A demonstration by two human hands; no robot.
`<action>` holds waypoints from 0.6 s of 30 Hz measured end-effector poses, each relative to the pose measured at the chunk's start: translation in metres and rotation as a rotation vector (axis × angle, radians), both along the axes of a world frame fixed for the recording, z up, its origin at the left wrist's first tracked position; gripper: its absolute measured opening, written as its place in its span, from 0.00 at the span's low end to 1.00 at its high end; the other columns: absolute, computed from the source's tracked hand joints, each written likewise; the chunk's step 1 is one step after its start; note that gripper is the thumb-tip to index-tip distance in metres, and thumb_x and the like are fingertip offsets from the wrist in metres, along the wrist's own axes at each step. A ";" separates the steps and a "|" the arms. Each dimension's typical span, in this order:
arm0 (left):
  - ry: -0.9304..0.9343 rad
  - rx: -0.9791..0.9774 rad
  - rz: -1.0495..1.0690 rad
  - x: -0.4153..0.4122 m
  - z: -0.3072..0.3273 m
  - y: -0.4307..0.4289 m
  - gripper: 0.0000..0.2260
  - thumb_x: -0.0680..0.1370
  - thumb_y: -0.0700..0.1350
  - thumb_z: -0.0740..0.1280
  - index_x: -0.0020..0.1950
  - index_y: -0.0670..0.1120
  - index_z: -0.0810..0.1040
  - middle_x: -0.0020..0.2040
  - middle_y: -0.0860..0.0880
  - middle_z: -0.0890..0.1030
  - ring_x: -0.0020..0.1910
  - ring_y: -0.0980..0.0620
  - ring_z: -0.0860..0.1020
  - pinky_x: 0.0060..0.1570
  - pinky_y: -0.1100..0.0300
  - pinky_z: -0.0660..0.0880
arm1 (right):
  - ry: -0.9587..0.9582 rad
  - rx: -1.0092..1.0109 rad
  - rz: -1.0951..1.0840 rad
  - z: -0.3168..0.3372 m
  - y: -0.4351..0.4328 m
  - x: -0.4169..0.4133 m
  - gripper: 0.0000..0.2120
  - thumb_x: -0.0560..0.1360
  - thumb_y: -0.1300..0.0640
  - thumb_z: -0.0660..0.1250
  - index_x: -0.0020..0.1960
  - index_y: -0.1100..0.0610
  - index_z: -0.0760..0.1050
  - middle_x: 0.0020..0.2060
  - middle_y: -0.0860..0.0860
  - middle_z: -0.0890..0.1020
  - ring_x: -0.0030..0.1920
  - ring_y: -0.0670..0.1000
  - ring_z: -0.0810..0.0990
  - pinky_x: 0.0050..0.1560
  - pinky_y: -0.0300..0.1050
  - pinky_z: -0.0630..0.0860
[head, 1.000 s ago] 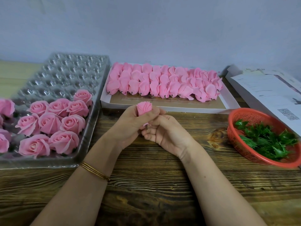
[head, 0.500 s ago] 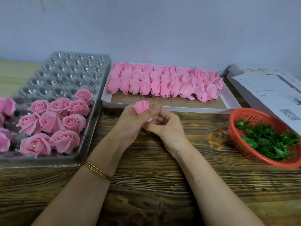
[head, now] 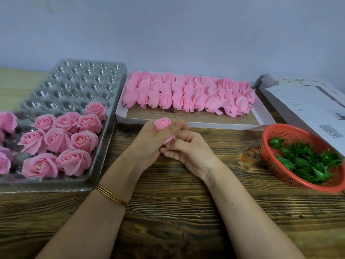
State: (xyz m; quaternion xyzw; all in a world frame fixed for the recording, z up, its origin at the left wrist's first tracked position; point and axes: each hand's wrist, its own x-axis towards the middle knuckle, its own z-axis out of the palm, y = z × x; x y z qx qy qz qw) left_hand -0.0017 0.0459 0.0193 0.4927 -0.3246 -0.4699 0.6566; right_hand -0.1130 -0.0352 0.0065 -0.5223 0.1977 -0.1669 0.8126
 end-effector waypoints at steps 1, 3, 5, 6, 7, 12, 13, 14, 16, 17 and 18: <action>-0.007 0.000 0.011 0.000 0.000 0.000 0.15 0.69 0.54 0.72 0.46 0.43 0.85 0.46 0.44 0.84 0.47 0.50 0.82 0.46 0.60 0.81 | -0.002 -0.005 -0.003 0.000 0.000 0.000 0.10 0.73 0.75 0.66 0.43 0.63 0.82 0.34 0.54 0.84 0.36 0.48 0.83 0.43 0.38 0.81; -0.045 0.007 0.046 -0.001 -0.002 -0.002 0.15 0.68 0.55 0.73 0.46 0.44 0.85 0.45 0.42 0.84 0.46 0.48 0.83 0.46 0.57 0.81 | -0.008 -0.058 -0.034 -0.003 0.001 0.002 0.12 0.69 0.74 0.71 0.47 0.61 0.82 0.34 0.52 0.83 0.37 0.48 0.83 0.44 0.39 0.82; -0.078 0.004 0.086 -0.002 -0.004 -0.003 0.15 0.68 0.55 0.74 0.46 0.44 0.86 0.44 0.42 0.85 0.45 0.47 0.84 0.45 0.56 0.81 | -0.003 -0.161 -0.090 -0.006 0.003 0.005 0.16 0.62 0.70 0.74 0.47 0.57 0.82 0.35 0.51 0.84 0.40 0.48 0.83 0.48 0.42 0.80; -0.082 -0.005 0.098 -0.003 -0.005 -0.004 0.14 0.68 0.54 0.74 0.45 0.45 0.86 0.43 0.43 0.85 0.44 0.48 0.84 0.45 0.57 0.81 | 0.003 -0.207 -0.121 -0.007 0.004 0.005 0.17 0.61 0.68 0.74 0.48 0.57 0.82 0.37 0.51 0.84 0.42 0.49 0.83 0.51 0.44 0.80; -0.084 -0.014 0.103 -0.003 -0.005 -0.004 0.13 0.68 0.53 0.74 0.45 0.45 0.86 0.43 0.44 0.85 0.43 0.48 0.84 0.45 0.58 0.80 | 0.005 -0.237 -0.144 -0.008 0.005 0.006 0.18 0.60 0.67 0.75 0.48 0.57 0.82 0.38 0.51 0.85 0.43 0.49 0.83 0.53 0.45 0.79; -0.097 -0.019 0.081 -0.001 -0.005 -0.004 0.12 0.68 0.55 0.78 0.43 0.49 0.87 0.44 0.44 0.86 0.45 0.47 0.84 0.47 0.55 0.81 | -0.037 -0.271 -0.141 -0.010 0.005 0.006 0.14 0.63 0.67 0.73 0.45 0.54 0.84 0.35 0.50 0.84 0.38 0.46 0.81 0.45 0.39 0.78; -0.103 -0.012 0.073 0.000 -0.004 -0.004 0.12 0.68 0.56 0.77 0.44 0.49 0.87 0.44 0.44 0.86 0.45 0.48 0.84 0.47 0.55 0.81 | -0.042 -0.273 -0.125 -0.009 0.005 0.006 0.13 0.64 0.68 0.72 0.44 0.54 0.84 0.34 0.50 0.83 0.37 0.46 0.80 0.43 0.38 0.77; -0.108 -0.009 0.064 -0.001 -0.004 -0.003 0.13 0.67 0.58 0.76 0.44 0.50 0.87 0.45 0.44 0.86 0.45 0.49 0.84 0.44 0.56 0.81 | -0.041 -0.272 -0.111 -0.009 0.004 0.006 0.12 0.64 0.68 0.71 0.43 0.55 0.85 0.33 0.51 0.82 0.37 0.46 0.80 0.42 0.37 0.77; -0.115 -0.013 0.053 -0.002 -0.003 -0.002 0.15 0.66 0.60 0.75 0.44 0.50 0.87 0.44 0.45 0.86 0.43 0.51 0.84 0.38 0.61 0.79 | -0.023 -0.263 -0.092 -0.009 0.003 0.005 0.11 0.64 0.67 0.70 0.41 0.55 0.85 0.34 0.54 0.81 0.38 0.49 0.79 0.43 0.38 0.78; -0.116 -0.015 0.054 -0.002 -0.003 -0.002 0.15 0.66 0.60 0.74 0.44 0.50 0.87 0.44 0.45 0.85 0.42 0.52 0.84 0.36 0.62 0.78 | -0.015 -0.257 -0.089 -0.009 0.003 0.005 0.11 0.64 0.67 0.70 0.41 0.55 0.85 0.34 0.56 0.81 0.40 0.51 0.79 0.44 0.39 0.78; -0.115 -0.017 0.058 -0.003 -0.003 -0.003 0.15 0.66 0.59 0.74 0.43 0.50 0.87 0.43 0.45 0.85 0.41 0.52 0.84 0.35 0.63 0.78 | -0.013 -0.249 -0.085 -0.009 0.003 0.005 0.11 0.64 0.67 0.70 0.41 0.55 0.85 0.35 0.57 0.80 0.40 0.52 0.79 0.44 0.39 0.79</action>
